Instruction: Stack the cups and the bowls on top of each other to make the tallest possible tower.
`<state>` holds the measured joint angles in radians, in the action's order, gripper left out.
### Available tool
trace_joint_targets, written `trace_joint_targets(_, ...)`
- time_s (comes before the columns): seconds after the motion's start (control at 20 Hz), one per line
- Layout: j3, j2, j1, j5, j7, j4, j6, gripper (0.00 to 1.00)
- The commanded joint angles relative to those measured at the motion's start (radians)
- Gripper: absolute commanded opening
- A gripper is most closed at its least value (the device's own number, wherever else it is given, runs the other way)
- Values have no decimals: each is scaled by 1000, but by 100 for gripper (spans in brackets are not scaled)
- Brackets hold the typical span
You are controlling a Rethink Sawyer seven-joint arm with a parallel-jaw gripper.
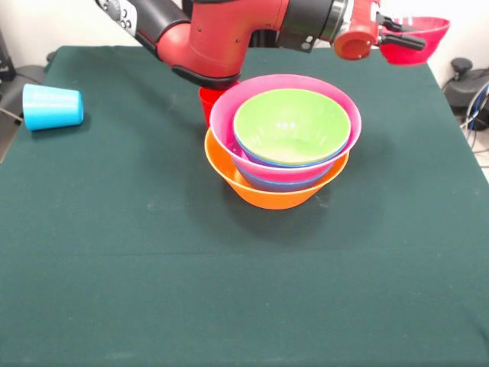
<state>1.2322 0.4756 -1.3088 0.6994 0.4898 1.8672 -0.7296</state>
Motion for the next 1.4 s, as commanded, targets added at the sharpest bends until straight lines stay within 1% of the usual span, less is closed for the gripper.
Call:
trace_joint_targets(0.05, -35, 10, 66, -38, -278, -197, -100, 0)
trace_joint_targets(0.15, -23, 12, 73, -42, -272, -199, -96, 0)
trace_joint_targets(0.35, 12, -17, 123, -53, -247, -232, -95, 0)
trace_joint_targets(0.45, 38, -44, 151, -60, -251, -249, -105, 0)
trace_joint_targets(0.5, 46, -73, 167, -68, -225, -256, -112, 0)
trace_joint_targets(0.6, 54, -110, 187, -78, -219, -268, -130, 0)
trace_joint_targets(0.8, 64, -156, 212, -97, -235, -293, -151, 0)
trace_joint_targets(0.9, 62, -172, 217, -114, -224, -302, -163, 0)
trace_joint_targets(1.05, 56, -173, 207, -135, -210, -299, -156, 0)
trace_joint_targets(1.2, 38, -148, 194, -128, -221, -289, -126, 0)
trace_joint_targets(1.4, 19, -128, 187, -130, -237, -297, -116, 0)
